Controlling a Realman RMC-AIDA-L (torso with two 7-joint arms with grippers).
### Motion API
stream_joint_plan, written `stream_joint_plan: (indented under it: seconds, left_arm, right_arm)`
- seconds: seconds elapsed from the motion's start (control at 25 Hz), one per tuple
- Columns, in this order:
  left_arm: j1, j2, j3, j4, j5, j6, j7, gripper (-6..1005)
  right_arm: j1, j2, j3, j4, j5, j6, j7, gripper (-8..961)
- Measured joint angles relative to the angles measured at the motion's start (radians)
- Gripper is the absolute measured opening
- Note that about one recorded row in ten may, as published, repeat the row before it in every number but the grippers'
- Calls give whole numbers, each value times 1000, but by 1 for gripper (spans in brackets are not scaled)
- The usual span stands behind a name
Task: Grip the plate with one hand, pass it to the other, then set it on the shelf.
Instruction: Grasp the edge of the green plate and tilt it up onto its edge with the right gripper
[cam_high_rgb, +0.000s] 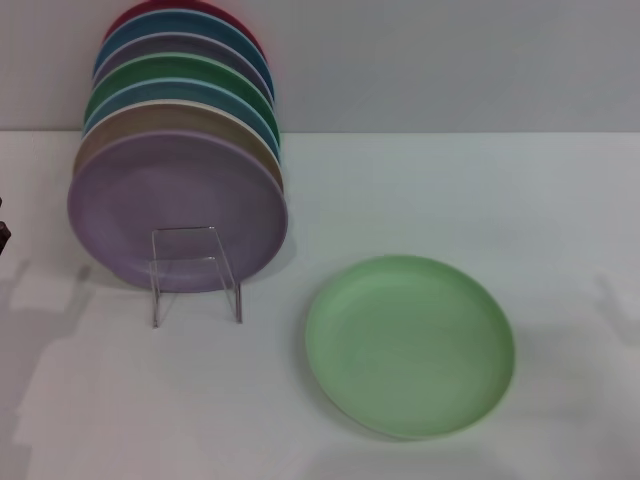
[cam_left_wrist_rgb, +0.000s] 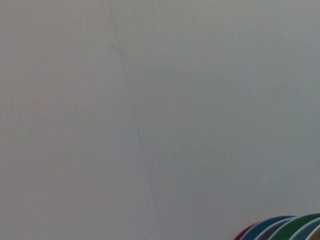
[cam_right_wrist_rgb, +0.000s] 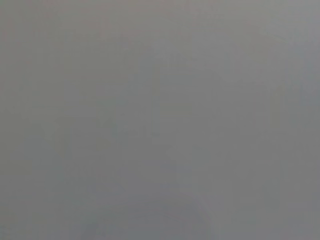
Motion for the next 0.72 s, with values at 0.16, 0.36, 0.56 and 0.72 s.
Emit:
stream_joint_plan:
  seconds: [0.16, 0.36, 0.56, 0.72]
  left_arm:
    - [-6, 0, -4, -1, 0, -6, 3, 802]
    - [-14, 0, -2, -1, 0, -7, 0, 802]
    - [-22, 0, -1, -1, 0, -8, 0, 801]
    - [-26, 0, -9, -1, -1, -12, 0, 801]
  right_arm:
    - [39, -1, -42, 32, -1, 3, 0, 842]
    - [116, -8, -74, 127, -8, -89, 148, 840]
    - [87, -5, -301, 534, -16, -486, 479, 838]
    - [-19, -19, -572, 1134, -312, -1058, 1096, 835]
